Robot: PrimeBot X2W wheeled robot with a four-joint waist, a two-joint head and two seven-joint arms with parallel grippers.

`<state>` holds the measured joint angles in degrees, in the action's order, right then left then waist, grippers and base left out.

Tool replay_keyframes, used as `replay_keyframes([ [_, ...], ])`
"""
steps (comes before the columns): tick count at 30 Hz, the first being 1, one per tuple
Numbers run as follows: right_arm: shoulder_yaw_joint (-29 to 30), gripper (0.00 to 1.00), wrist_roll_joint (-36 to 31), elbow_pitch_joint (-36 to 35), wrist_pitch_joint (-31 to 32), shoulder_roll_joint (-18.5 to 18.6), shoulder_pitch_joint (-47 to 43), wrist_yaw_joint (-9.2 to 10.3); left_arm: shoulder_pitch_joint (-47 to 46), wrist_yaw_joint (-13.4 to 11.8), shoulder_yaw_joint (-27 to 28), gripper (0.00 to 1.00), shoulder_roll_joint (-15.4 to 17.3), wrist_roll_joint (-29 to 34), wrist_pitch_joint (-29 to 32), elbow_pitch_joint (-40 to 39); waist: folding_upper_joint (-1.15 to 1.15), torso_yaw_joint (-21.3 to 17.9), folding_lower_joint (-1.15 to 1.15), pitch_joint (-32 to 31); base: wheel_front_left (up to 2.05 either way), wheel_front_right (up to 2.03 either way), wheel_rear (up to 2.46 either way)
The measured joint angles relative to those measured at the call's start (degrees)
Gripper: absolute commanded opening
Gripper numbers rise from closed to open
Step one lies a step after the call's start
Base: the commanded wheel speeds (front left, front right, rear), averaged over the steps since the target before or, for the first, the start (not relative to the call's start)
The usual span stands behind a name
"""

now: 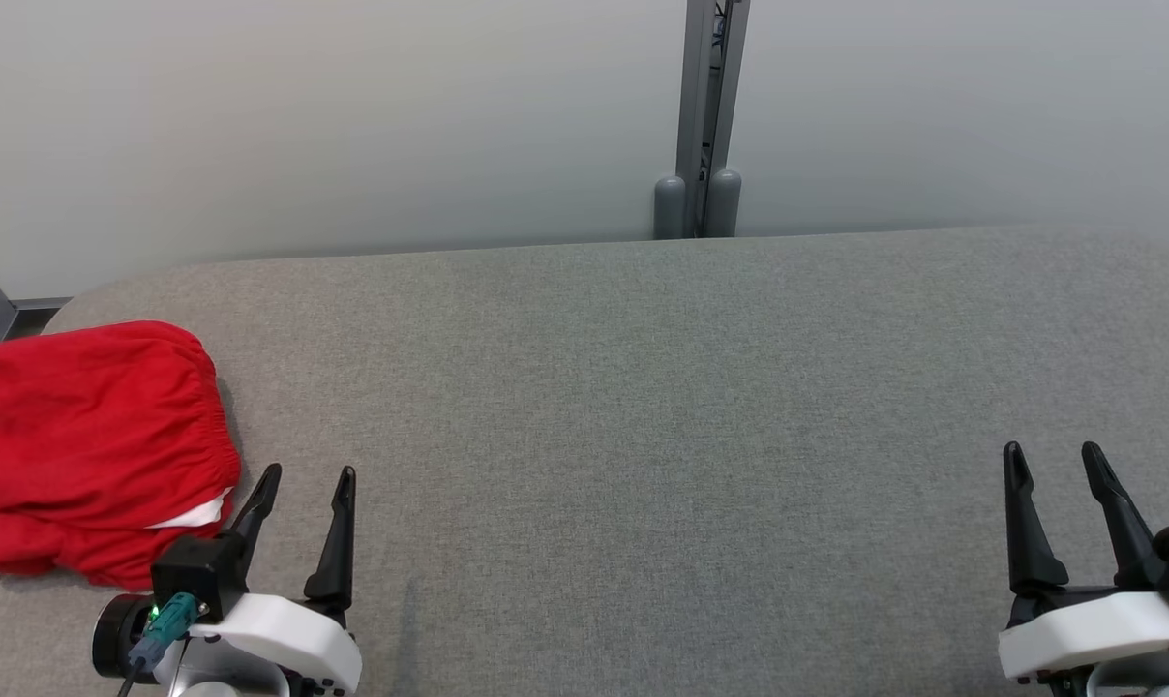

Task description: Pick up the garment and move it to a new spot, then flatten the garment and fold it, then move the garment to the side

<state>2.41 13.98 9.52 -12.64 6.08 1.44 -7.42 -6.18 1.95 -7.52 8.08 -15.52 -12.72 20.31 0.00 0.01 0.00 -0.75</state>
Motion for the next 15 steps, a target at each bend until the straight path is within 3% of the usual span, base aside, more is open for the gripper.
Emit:
replay_keyframes([
  [15,0.2,1.0,-3.4,-0.1,-1.6,-0.3,-0.4,0.0,-0.1,1.0,1.3,1.0,-1.1,5.1,-1.6,2.0,0.0,0.2,0.0,-0.1,0.0,0.0,0.0],
])
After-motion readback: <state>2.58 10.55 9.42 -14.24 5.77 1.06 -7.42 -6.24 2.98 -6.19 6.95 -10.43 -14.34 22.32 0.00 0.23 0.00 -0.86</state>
